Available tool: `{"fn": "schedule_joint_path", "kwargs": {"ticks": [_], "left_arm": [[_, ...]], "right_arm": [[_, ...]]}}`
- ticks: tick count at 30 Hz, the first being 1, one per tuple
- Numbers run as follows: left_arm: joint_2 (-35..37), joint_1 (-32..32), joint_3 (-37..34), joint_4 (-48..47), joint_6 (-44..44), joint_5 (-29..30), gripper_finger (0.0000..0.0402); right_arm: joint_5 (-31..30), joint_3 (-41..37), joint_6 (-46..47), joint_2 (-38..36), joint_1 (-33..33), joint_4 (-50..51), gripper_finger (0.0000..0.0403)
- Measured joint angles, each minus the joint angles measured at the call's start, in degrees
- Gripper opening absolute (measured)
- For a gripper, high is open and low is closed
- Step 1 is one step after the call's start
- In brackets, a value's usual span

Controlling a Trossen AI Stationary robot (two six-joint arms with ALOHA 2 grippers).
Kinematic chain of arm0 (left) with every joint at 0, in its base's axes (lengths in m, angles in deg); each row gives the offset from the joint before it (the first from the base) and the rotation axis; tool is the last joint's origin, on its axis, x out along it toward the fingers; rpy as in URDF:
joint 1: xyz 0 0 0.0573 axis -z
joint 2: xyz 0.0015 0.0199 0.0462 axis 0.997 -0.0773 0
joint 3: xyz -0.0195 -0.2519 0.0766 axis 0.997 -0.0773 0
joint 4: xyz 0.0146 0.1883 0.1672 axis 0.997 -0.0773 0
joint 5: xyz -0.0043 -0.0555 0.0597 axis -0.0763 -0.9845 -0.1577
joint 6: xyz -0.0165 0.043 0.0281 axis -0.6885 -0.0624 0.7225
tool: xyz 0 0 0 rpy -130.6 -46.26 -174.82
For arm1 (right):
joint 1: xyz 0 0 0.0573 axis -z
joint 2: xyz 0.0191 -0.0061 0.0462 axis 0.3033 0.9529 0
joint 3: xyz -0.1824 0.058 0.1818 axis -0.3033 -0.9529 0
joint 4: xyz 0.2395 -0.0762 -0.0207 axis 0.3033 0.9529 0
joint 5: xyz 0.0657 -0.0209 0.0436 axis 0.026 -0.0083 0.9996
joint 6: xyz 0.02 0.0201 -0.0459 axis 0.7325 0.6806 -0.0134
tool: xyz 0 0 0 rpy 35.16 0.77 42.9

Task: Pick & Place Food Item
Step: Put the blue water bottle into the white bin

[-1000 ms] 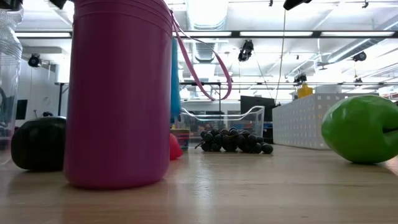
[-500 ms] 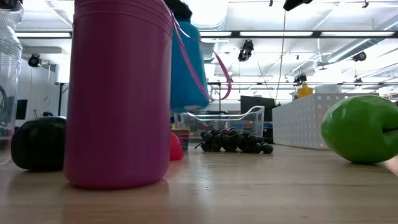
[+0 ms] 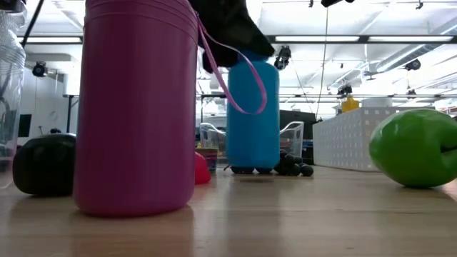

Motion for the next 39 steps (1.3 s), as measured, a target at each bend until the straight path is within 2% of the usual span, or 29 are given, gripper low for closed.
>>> {"fn": "schedule_joint_path", "kwargs": {"ticks": [5,12,22,27,36,39], "left_arm": [[-3.13,0.51,3.16,0.14,-1.24,-0.02,0.0212],[-4.69,1.97,3.12,1.83,-3.37,-0.05,0.0225],[-5.64,2.66,3.03,3.49,-3.67,-0.02,0.0223],[-5.64,2.67,3.03,3.49,-3.38,0.66,0.0266],[-5.66,2.73,3.03,3.45,-3.19,0.86,0.0380],[-5.66,2.72,3.03,3.45,-2.73,0.85,0.0394]], "right_arm": [[0.00,0.00,0.00,0.00,-0.01,-0.02,0.0008],[0.00,0.00,0.00,0.00,-0.02,-0.36,0.0008],[0.00,0.00,0.00,0.00,-0.02,-0.36,0.0008],[-0.02,0.00,0.00,0.00,-0.02,-0.38,0.0008],[0.00,-0.02,0.00,0.00,-0.02,-0.38,0.0008],[-0.01,-0.02,0.00,0.00,0.00,-0.38,0.0008]]}}
